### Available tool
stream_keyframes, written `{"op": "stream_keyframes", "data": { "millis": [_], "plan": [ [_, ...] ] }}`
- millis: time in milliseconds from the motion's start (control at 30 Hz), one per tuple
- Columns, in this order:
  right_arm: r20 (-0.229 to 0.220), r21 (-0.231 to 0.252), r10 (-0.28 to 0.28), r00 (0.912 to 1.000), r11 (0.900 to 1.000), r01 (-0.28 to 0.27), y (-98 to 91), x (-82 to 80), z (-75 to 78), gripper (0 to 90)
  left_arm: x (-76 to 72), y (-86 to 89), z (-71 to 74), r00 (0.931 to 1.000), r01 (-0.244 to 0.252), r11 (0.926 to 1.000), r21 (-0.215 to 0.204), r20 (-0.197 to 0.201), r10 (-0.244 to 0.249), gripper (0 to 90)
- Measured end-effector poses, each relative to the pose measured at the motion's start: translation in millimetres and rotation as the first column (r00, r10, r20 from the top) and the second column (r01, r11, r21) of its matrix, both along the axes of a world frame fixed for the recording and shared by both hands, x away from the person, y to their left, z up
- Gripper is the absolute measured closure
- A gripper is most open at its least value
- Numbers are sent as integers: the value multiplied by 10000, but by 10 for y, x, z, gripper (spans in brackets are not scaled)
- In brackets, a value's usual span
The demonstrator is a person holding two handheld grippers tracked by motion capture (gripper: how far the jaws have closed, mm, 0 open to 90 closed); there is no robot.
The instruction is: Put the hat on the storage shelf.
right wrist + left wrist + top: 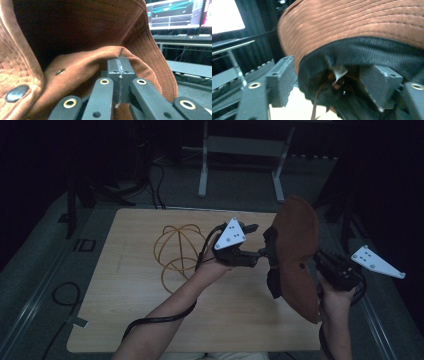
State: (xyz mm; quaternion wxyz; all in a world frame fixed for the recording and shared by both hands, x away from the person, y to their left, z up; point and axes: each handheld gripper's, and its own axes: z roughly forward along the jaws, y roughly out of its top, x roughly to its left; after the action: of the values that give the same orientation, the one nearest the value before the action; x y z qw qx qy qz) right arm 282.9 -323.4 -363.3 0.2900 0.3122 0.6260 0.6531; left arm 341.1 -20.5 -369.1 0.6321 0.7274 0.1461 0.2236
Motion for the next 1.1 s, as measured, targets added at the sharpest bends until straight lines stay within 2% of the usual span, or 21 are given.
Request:
{"op": "stream_keyframes", "data": {
  "millis": [100, 133, 167, 333, 433, 467, 600, 633, 667, 767, 800, 833, 867, 900, 967, 1033, 1067, 1100],
  "plan": [
    [105, 49, -118, 9999, 9999, 117, -13, 1, 53, 900, -44, 112, 57, 9977, -625, 9980, 74, -246, 627, 285],
    [170, 87, -138, 9998, 9999, 136, -3, 6, 87, 900, -72, 169, 83, 9968, -736, 9972, 112, -300, 739, 256],
    [219, 76, -143, 9997, 9999, 141, 3, 8, 98, 900, -92, 207, 99, 9957, -879, 9959, 213, -273, 884, 255],
    [384, 243, -60, 9992, 9997, 51, 54, 25, 175, 900, -271, 496, 213, 9910, -1316, 9912, 124, -232, 1318, 170],
    [499, 248, 55, 9987, 9997, -68, 148, 68, 271, 900, -396, 704, 296, 9827, -1846, 9821, 366, -113, 1851, 117],
    [499, 248, 55, 9987, 9997, -68, 148, 68, 271, 900, -435, 782, 320, 9770, -2125, 9763, 415, -61, 2129, 117],
    [501, 326, 266, 9984, 9991, -282, 310, 194, 364, 900, -555, 1120, 364, 9644, -2627, 9640, 420, -186, 2636, 75],
    [501, 326, 266, 9984, 9991, -282, 310, 194, 364, 900, -590, 1235, 355, 9568, -2897, 9558, 503, -123, 2906, 75],
    [461, 297, 341, 9984, 9989, -355, 409, 260, 391, 900, -619, 1324, 337, 9505, -3099, 9492, 547, -52, 3106, 69],
    [468, 259, 390, 9981, 9989, -402, 511, 316, 411, 900, -686, 1586, 224, 9252, -3796, 9237, 521, 151, 3793, 60],
    [427, 203, 502, 9978, 9985, -511, 616, 372, 436, 900, -702, 1671, 173, 9187, -3949, 9179, 385, 101, 3948, 36],
    [427, 203, 502, 9978, 9985, -511, 616, 372, 436, 900, -713, 1754, 119, 9130, -4077, 9125, 330, -37, 4080, 36],
    [404, 227, 609, 9973, 9978, -619, 725, 422, 464, 900, -727, 1831, 57, 9054, -4239, 9053, 277, -128, 4243, 36],
    [404, 227, 609, 9973, 9978, -619, 725, 422, 464, 900, -749, 1906, -16, 8972, -4414, 8972, 132, -100, 4415, 36],
    [417, 196, 638, 9971, 9977, -647, 836, 463, 493, 900, -778, 2041, -172, 8795, -4750, 8796, 247, -214, 4755, 36],
    [467, 115, 794, 9957, 9967, -800, 963, 517, 528, 900, -809, 2167, -355, 8697, -4905, 8711, 259, -494, 4911, 36],
    [470, 90, 801, 9957, 9967, -806, 1009, 533, 539, 900, -825, 2229, -454, 8618, -5026, 8639, 311, -611, 5036, 36],
    [466, -13, 928, 9946, 9957, -929, 1133, 577, 576, 900, -843, 2286, -561, 8532, -5159, 8562, 280, -730, 5165, 36]
  ]
}}
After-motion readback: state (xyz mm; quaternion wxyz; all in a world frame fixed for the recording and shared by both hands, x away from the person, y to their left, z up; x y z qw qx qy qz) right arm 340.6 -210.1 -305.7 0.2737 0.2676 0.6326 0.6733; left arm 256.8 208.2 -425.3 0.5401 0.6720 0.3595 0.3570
